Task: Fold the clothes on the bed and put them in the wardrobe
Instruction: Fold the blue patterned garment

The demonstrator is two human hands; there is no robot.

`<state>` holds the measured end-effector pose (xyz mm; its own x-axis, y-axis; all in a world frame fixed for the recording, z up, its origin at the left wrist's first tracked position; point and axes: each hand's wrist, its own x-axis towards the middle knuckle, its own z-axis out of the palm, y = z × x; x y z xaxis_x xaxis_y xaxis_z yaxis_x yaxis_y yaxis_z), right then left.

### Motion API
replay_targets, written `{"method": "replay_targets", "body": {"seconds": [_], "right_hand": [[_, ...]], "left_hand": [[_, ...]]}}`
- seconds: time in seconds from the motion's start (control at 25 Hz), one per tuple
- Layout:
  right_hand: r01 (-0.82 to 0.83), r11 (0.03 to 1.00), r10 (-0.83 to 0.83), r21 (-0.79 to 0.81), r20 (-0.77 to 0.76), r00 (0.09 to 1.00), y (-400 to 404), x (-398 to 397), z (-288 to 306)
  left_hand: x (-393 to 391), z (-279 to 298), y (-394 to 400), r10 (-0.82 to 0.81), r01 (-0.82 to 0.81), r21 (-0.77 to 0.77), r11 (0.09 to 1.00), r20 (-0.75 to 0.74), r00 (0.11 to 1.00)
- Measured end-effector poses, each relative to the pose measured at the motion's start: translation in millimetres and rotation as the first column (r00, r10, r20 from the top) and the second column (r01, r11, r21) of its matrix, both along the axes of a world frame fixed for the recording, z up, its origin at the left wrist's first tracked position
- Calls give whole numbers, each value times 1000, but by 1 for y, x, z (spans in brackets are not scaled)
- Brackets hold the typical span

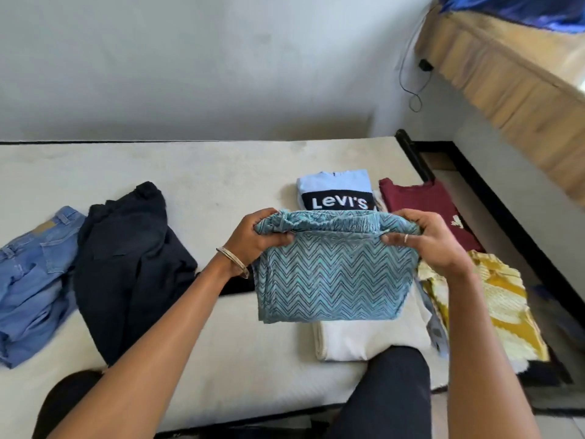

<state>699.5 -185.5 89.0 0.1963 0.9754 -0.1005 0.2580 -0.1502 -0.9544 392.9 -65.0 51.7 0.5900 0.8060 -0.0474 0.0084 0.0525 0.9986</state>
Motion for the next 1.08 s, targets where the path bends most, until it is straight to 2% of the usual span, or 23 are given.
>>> {"method": "replay_targets", "body": {"seconds": [0.08, 0.12, 0.2, 0.28, 0.36, 0.4, 0.52, 0.6, 0.64, 0.72, 0.76, 0.8, 0.84, 0.88, 0.92, 0.96, 1.0, 1.04, 1.08], "right_hand": [[109, 994, -109, -10, -71, 991, -10, 28, -7], [175, 984, -177, -40, -51, 983, -10, 41, -17], [362, 921, -343, -145, 136, 929, -9, 58, -51], [565, 797, -474, -212, 361, 803, -16, 57, -94], [609, 746, -474, -269, 429, 769, -35, 52, -139], [611, 734, -461, -296, 444, 768, -45, 47, -155], [632, 691, -484, -352, 423, 766, -61, 38, -185], [679, 634, -478, -370, 502, 720, -63, 39, -188], [730, 589, -460, -348, 598, 656, -61, 40, -184], [822, 527, -395, -218, 793, 464, -52, 38, -172], [823, 553, -382, -130, 838, 389, -47, 33, -169], [776, 630, -407, -26, 840, 359, -40, 25, -168], [660, 749, -414, 56, 817, 401, -33, 16, -172], [492, 865, -369, 95, 785, 497, -26, 5, -176], [316, 946, -260, 77, 761, 594, -22, -5, -183], [165, 986, -99, -15, 744, 661, -20, -13, -191], [74, 983, 71, -166, 726, 684, -23, -17, -197], [48, 948, 204, -315, 713, 671, -30, -18, -204], [63, 908, 281, -415, 711, 644, -38, -15, -213]], "left_hand": [[36, -12, -6, 68, -67, -63, 996, 8, 998], [57, -28, -6, 145, -150, -122, 981, -52, 988], [92, -62, -7, 198, -280, -256, 925, -304, 932], [107, -105, -19, 72, -335, -349, 876, -591, 804], [109, -146, -42, -78, -324, -461, 826, -663, 744], [109, -159, -55, -87, -328, -474, 817, -664, 743], [115, -181, -80, 7, -336, -267, 903, -775, 632], [121, -179, -89, 74, -307, -140, 941, -802, 593], [123, -176, -92, 68, -258, -112, 959, -797, 601], [125, -172, -96, 14, -167, -109, 980, -798, 603], [122, -168, -99, 36, -150, -64, 987, -810, 585], [119, -167, -103, 135, -133, 74, 988, -827, 546], [115, -164, -106, 302, -71, 308, 949, -817, 491], [113, -168, -109, 435, 61, 523, 850, -763, 478], [113, -167, -111, 500, 209, 671, 712, -692, 521], [114, -170, -113, 464, 366, 716, 595, -677, 571], [115, -171, -116, 374, 501, 667, 552, -735, 566], [116, -174, -117, 259, 603, 532, 595, -837, 482], [116, -176, -116, 119, 664, 334, 669, -930, 349]]}}
